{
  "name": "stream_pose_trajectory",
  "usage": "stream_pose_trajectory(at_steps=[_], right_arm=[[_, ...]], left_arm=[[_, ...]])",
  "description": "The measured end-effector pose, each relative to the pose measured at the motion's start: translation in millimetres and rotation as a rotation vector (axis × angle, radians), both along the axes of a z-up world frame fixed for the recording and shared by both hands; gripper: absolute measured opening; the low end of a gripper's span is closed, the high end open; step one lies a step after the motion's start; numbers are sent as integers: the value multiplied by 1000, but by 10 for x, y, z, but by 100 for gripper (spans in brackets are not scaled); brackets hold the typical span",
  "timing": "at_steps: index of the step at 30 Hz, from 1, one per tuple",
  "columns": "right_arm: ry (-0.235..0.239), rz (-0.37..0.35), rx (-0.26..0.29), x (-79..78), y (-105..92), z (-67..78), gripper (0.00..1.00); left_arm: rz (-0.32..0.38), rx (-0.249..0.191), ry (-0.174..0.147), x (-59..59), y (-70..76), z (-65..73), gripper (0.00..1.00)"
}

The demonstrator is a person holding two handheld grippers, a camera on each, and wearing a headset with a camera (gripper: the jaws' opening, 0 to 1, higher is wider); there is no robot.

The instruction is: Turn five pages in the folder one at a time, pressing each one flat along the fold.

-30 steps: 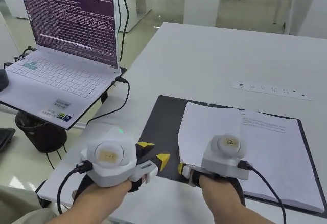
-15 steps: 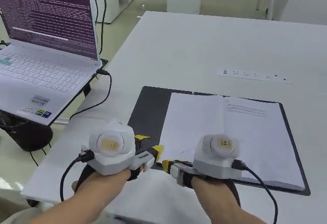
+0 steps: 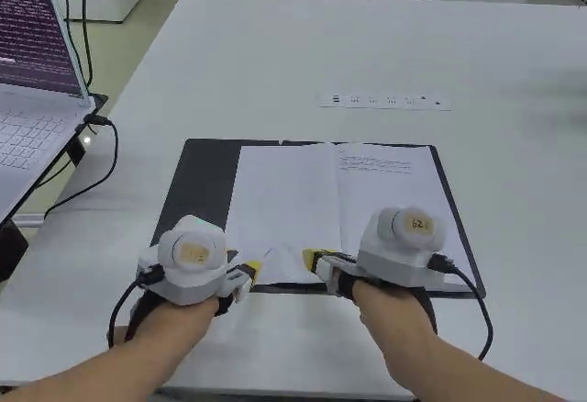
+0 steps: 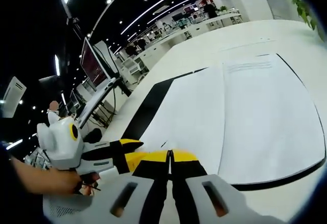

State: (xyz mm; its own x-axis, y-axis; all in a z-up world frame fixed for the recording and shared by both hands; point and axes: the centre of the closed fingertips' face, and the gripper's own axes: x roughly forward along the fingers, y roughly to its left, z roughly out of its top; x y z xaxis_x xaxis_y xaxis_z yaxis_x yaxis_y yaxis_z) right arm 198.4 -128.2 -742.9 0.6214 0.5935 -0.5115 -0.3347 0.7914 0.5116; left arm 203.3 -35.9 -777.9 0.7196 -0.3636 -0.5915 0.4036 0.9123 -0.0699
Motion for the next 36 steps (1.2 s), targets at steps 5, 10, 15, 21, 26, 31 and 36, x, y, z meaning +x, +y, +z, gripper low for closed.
stream_pose_trajectory(at_steps=[5,10,15,21,26,31,36], right_arm=[[-4,-28,0,191,-139,-43,0],[-21,-43,-15,400,-234,-109,0],[-91,-36,-47,694,-266,-131,0],[-155,-38,-82,1015,-272,-138,0],[-176,-60,-106,1236,-288,-176,0],[-155,-83,-112,1357,-321,-278,0],[-162,-96,-109,1427,-333,-273,0]], left_arm=[[26,40,-15,-38,18,-99,22],[41,1,-86,-31,37,-91,22],[52,-21,-95,-31,48,-101,22],[53,-17,-98,-20,40,-102,22],[58,-23,-99,-10,41,-115,22],[65,-28,-101,2,43,-130,22],[68,-34,-109,9,43,-145,22]])
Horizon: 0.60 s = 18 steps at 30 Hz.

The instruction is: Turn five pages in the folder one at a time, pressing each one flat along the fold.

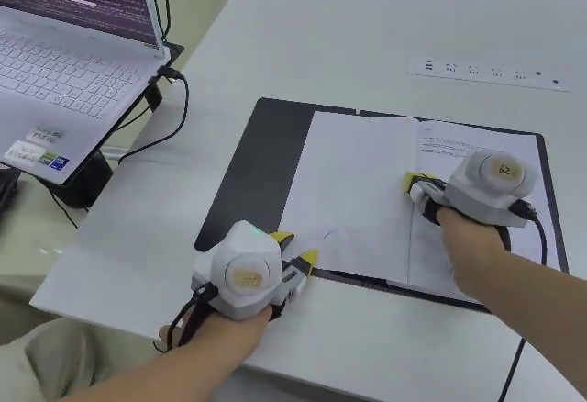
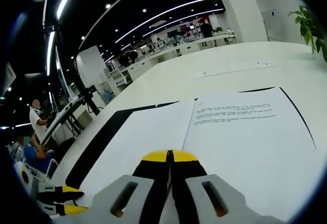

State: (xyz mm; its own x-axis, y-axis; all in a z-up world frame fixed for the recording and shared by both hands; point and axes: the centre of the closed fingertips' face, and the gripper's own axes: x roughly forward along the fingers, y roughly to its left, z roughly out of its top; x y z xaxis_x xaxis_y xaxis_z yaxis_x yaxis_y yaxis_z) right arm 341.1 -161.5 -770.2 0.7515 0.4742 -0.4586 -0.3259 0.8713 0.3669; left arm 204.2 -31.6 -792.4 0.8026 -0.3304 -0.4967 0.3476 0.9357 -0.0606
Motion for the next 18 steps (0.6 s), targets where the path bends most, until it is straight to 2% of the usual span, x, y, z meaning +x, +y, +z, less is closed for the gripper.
stream_pose_trajectory(at_steps=[11,16,18], right_arm=[[-22,-13,16,249,37,29,0],[-40,-12,-16,355,67,43,0],[-38,-19,-18,486,9,-10,0]], left_arm=[[2,-5,-9,-1,-6,5,22],[8,-7,-14,-4,-6,8,22],[7,-5,-14,-5,-7,10,22]])
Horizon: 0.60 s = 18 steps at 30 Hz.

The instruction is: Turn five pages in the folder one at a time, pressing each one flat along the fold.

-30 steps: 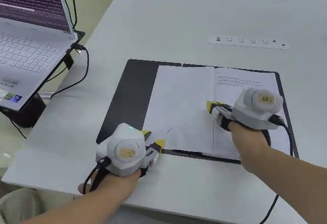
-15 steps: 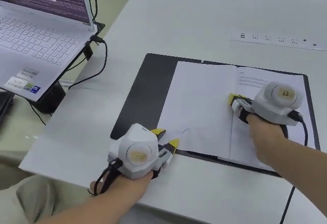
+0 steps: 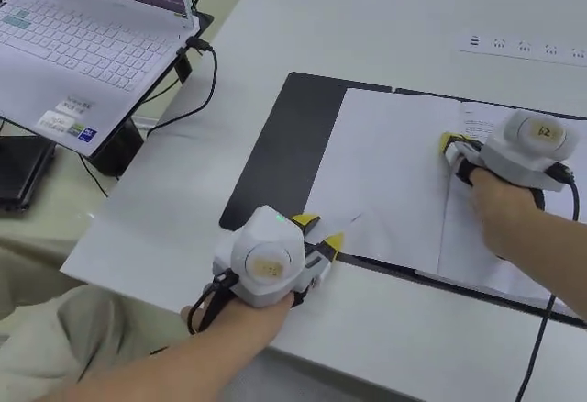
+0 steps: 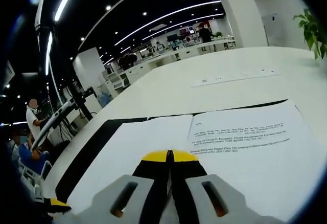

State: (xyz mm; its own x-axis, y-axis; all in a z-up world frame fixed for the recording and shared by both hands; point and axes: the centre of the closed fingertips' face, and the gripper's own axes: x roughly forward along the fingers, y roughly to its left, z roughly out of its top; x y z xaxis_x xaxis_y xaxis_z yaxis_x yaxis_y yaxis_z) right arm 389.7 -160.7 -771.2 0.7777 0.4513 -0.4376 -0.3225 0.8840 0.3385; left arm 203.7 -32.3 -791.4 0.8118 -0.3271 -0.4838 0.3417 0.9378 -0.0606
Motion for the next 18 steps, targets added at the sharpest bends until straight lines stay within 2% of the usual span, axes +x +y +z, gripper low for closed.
stream_pose_trajectory(at_steps=[1,4,6,11,13,18], right_arm=[[0,-3,-3,75,-12,-49,0],[-23,9,-52,159,1,-33,0],[-22,3,-53,273,-32,-53,0],[-30,-12,-66,358,-12,12,0],[-36,-2,-88,468,-13,-20,0],[-18,-19,-66,609,-38,-33,0]], left_arm=[[-1,0,0,0,0,0,22],[1,-4,-2,-2,-1,4,22],[1,-5,-2,-4,-2,9,22],[3,-7,-2,-4,-4,11,22],[2,-8,-3,-4,-4,11,22],[2,-9,-1,-3,-5,8,22]])
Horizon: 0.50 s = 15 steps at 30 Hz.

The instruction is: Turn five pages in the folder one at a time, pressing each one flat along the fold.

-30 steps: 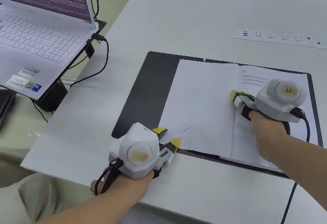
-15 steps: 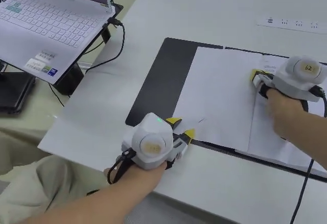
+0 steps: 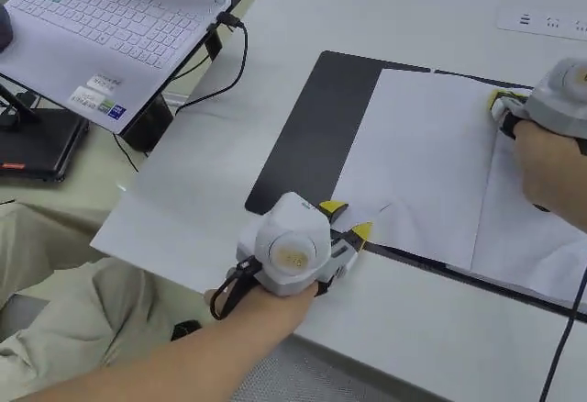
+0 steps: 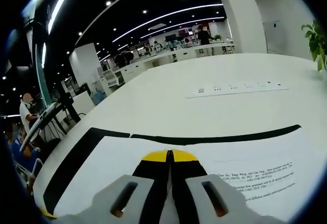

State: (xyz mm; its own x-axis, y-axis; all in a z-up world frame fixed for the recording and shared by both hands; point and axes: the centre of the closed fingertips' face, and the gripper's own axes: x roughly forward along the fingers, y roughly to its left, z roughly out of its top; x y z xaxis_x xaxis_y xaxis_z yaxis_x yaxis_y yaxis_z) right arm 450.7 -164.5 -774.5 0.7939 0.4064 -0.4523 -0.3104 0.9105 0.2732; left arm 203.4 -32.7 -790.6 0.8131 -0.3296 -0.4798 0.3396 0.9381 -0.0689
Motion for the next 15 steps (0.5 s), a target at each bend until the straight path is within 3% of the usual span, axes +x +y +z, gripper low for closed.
stream_pose_trajectory(at_steps=[5,15], right_arm=[[18,-5,41,59,-27,-58,0],[21,23,64,-109,-35,-96,0]], left_arm=[[2,-3,0,4,-2,1,22],[1,-3,2,11,-7,4,21]])
